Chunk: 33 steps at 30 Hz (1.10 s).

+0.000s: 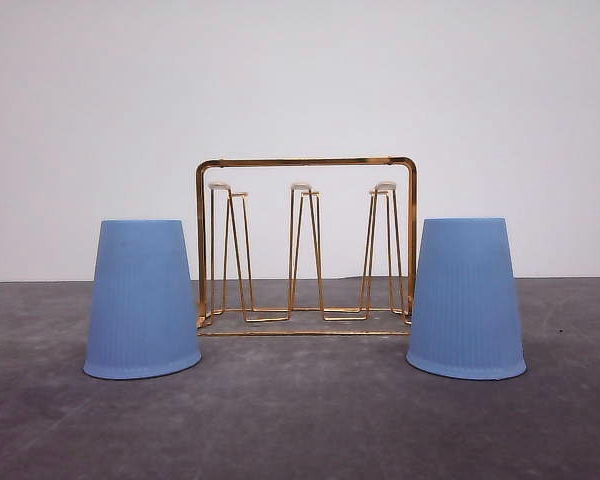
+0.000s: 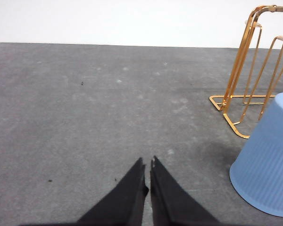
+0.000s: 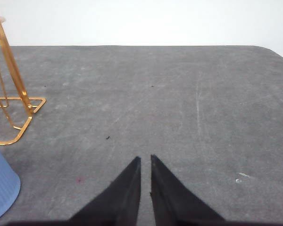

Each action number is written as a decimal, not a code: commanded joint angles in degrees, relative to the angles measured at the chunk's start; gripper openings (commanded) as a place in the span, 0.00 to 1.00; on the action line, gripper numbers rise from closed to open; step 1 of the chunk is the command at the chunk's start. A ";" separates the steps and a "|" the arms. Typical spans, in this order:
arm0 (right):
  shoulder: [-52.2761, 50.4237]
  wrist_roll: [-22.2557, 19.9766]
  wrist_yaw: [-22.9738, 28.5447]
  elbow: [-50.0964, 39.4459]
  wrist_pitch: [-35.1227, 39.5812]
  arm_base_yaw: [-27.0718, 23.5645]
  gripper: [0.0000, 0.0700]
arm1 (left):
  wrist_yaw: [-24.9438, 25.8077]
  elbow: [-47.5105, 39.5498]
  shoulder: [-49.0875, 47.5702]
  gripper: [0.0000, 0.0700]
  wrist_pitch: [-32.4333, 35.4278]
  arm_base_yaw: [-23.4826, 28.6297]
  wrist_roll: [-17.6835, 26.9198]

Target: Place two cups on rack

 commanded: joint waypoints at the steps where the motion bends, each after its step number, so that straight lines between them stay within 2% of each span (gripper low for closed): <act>1: 0.07 0.55 0.02 -0.15 0.61 -0.02 0.05 | 0.07 -0.85 -0.07 0.00 -0.11 -0.04 -0.46; 4: 0.07 0.55 0.02 -0.13 0.59 0.00 0.05 | 0.44 -0.85 -0.07 0.00 0.01 -0.04 -3.16; 9: 0.07 1.33 -0.13 -0.13 2.58 0.04 0.05 | 0.52 -0.85 -0.07 0.00 3.64 -0.04 -16.47; 13: 0.07 10.68 -0.18 1.06 5.39 0.04 0.00 | 0.50 0.27 -0.07 0.00 7.53 -0.04 -26.35; 15: 0.07 13.44 -0.55 3.83 4.08 0.04 0.00 | 0.50 3.03 -0.04 0.00 7.02 -0.04 -29.37; 17: 0.11 13.90 -2.15 7.93 0.97 0.04 0.00 | 0.43 7.50 0.11 0.01 2.66 -0.04 -29.70; 20: 1.06 13.97 -3.26 14.93 -5.58 0.04 0.00 | -0.69 15.69 1.97 0.01 -7.61 -0.04 -28.81; 23: 3.66 13.94 -3.49 22.46 -12.96 0.04 0.00 | -1.05 24.43 5.93 0.00 -17.80 -0.04 -25.37; 26: 7.11 13.42 -6.17 29.47 -20.01 0.04 0.00 | -0.94 32.72 10.90 0.00 -26.68 -0.04 -21.70; 29: 10.51 10.65 -12.12 34.24 -24.49 0.04 0.00 | 0.93 39.11 15.97 0.00 -33.82 -0.04 -19.85; 31: 12.61 9.38 -16.61 36.19 -26.51 0.04 0.00 | 4.30 42.47 19.25 0.00 -37.30 -0.04 -18.54; 33: 14.79 9.04 -20.93 37.49 -27.86 0.07 0.00 | 8.39 45.77 23.08 0.00 -41.21 -0.04 -15.33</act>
